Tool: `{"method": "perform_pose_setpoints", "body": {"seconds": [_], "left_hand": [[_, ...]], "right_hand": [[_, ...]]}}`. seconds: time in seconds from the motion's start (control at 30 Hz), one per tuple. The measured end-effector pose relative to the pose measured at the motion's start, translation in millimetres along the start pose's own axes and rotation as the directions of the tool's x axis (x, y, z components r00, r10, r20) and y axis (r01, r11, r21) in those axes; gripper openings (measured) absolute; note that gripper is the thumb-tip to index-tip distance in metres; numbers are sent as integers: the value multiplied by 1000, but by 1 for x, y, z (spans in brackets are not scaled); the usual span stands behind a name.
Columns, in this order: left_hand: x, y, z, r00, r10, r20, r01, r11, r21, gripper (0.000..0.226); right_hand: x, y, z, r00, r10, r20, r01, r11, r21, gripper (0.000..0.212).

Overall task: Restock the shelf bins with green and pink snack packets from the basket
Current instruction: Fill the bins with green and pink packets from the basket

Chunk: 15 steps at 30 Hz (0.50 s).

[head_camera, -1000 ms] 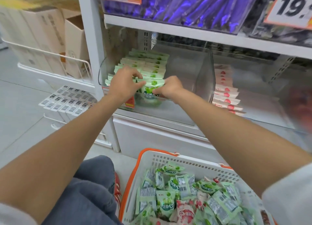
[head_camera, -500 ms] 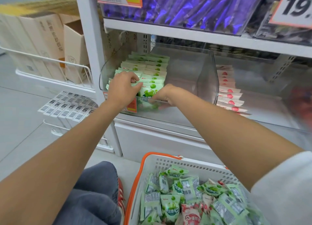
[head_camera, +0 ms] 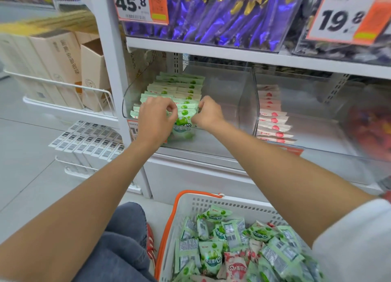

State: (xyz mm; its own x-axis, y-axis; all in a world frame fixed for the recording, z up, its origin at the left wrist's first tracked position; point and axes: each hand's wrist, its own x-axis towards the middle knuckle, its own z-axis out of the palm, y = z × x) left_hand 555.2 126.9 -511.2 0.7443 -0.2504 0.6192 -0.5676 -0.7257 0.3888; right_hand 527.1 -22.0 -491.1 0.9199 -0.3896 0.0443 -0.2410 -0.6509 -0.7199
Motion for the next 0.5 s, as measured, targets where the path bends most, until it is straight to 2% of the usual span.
{"method": "perform_pose_setpoints", "body": {"seconds": [0.03, 0.1, 0.17, 0.2, 0.27, 0.33, 0.43, 0.5], "left_hand": [[-7, 10, -3, 1000, 28, 5, -28, 999, -40, 11], [-26, 32, -6, 996, 61, 59, -54, 993, -105, 8], [-53, 49, -1, 985, 29, 171, -6, 991, -134, 6], [-68, 55, 4, 967, -14, 255, 50, 990, -134, 5], [-103, 60, 19, 886, -105, 451, 159, 984, -83, 6], [-144, 53, 40, 750, -164, 640, 216, 976, -2, 10], [-206, 26, 68, 489, -208, 847, 106, 978, 179, 12], [-239, 13, 79, 320, -237, 917, 7, 969, 247, 9]], "right_hand": [[-10, 5, -5, 983, -146, -110, 145, 989, -24, 24], [-35, 19, -13, 905, -373, -203, 358, 927, -110, 15], [-64, 40, -14, 872, -463, -163, 439, 884, -163, 10], [-79, 54, -11, 879, -460, -125, 435, 881, -184, 10], [-111, 93, 2, 928, -374, 8, 365, 901, -235, 14], [-147, 141, 20, 960, -193, 201, 249, 919, -307, 18], [-206, 215, 47, 899, 74, 432, 105, 920, -376, 16], [-239, 258, 57, 847, 193, 495, 23, 917, -398, 14]]}}
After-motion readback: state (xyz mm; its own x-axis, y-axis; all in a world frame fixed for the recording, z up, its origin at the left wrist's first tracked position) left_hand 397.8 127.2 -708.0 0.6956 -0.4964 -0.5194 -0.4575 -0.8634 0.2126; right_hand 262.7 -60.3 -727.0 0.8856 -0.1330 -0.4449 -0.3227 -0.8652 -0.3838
